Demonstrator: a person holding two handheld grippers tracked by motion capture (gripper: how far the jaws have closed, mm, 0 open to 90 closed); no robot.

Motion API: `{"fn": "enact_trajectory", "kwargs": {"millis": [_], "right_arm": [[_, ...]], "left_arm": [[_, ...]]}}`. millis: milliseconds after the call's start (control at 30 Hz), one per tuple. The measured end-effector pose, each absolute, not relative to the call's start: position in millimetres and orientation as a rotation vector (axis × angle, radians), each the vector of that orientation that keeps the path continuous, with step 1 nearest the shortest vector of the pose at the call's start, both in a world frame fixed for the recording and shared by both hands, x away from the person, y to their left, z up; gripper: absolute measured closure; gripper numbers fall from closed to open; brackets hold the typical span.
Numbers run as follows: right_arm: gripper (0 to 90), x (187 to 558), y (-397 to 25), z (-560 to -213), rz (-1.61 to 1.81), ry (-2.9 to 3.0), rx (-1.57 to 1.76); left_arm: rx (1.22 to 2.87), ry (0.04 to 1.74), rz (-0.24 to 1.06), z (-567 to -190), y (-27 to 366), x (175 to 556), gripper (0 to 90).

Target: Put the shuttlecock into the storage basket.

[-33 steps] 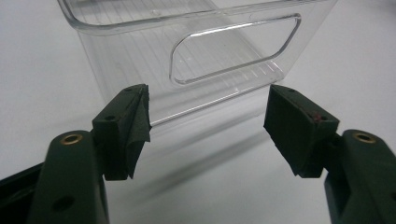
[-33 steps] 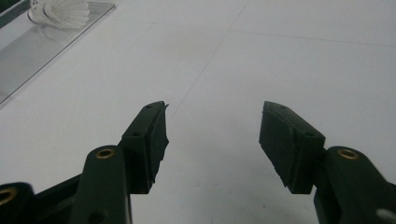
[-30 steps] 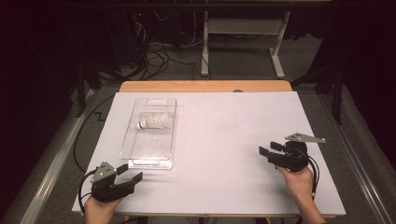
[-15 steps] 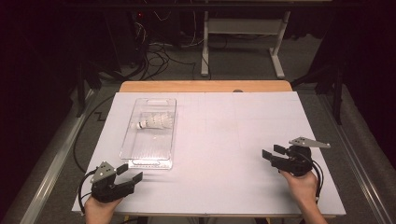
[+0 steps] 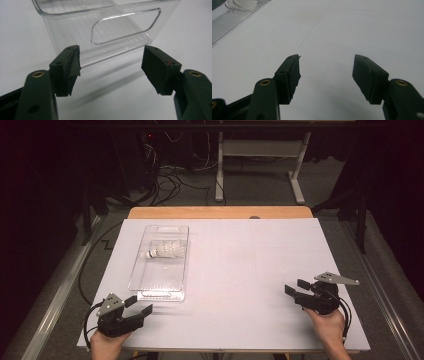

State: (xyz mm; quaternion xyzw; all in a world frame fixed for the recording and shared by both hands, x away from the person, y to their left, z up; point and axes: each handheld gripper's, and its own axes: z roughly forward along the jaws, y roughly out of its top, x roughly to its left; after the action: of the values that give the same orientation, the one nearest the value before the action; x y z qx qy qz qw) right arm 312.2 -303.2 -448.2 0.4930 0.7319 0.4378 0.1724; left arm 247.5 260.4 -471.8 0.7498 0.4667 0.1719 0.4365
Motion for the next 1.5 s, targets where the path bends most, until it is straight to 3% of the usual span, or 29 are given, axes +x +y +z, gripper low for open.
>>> {"fn": "enact_trajectory", "kwargs": {"millis": [1500], "right_arm": [[33.0, 278.8, -337.3, -466.7, 1.349, 1.986, 1.426]], "left_arm": [[1.845, 1.163, 0.417, -471.4, 261.4, 246.7, 31.8]]}}
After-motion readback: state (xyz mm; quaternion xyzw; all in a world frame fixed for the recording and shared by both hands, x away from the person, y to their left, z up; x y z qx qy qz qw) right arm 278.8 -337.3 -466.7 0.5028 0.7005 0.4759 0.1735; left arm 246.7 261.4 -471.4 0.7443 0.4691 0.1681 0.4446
